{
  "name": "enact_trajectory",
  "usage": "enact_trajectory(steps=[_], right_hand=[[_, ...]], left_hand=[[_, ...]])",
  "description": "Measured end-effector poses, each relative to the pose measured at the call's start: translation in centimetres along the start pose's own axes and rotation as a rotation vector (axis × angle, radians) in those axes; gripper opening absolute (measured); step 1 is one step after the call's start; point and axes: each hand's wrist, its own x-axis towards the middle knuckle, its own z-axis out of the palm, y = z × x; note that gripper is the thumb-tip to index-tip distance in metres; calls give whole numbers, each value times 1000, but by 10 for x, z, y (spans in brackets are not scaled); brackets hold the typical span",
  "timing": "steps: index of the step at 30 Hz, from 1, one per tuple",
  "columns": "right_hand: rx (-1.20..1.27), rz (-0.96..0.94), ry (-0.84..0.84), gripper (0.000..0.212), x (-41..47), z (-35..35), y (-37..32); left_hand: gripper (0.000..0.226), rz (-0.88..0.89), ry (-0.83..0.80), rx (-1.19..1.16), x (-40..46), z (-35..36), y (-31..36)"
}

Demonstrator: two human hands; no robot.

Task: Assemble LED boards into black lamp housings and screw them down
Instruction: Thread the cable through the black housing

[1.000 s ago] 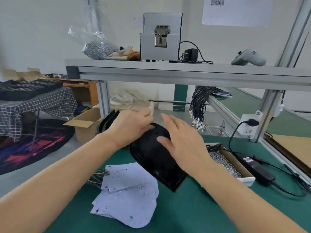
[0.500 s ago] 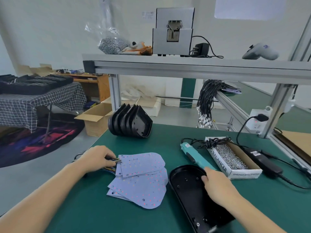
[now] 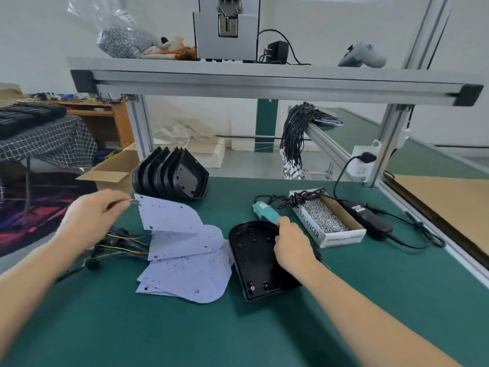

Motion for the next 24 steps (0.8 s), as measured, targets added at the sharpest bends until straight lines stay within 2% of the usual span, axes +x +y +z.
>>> enact_trajectory(steps=[4,6,7,9,12,14,15,17,18,19,20,21,22,24], right_hand=[[-77,-18,-18,37,-3,-2,-7],[-118,-89,-1,39,-7,-9,-14],[-92,-149,33,40,-8,-15,-19],[156,-302,90,48,-13,-32,-40],[574,-624,51,69,-25,-71,-91],[630,-804,34,76,-30,-92,-121],[588,-854,57,69,-29,-99,-129],[453,-851,105,49,-26,-113,-138],[397,-820,110,38,-24,-120,-137],[385,-783,110,29,-21,-126,-132],[425,-745,107,23,-18,-134,-125],[502,-706,106,20,-15,-143,-116],[602,-659,100,19,-14,-153,-106],[808,-550,48,18,-12,-169,-82]], left_hand=[[28,94,180,-38,9,-34,-2],[21,184,269,3,16,-57,2],[23,230,262,21,21,-68,8],[40,372,288,76,29,-85,35],[22,755,404,274,24,-81,103],[16,929,427,304,15,-72,141],[18,967,443,303,12,-69,155],[17,955,495,238,9,-58,165],[13,895,505,167,8,-52,163],[23,798,492,84,7,-49,159],[42,687,468,54,10,-43,149],[56,564,393,56,12,-37,135],[59,448,294,84,14,-27,118],[34,224,92,162,12,-9,82]])
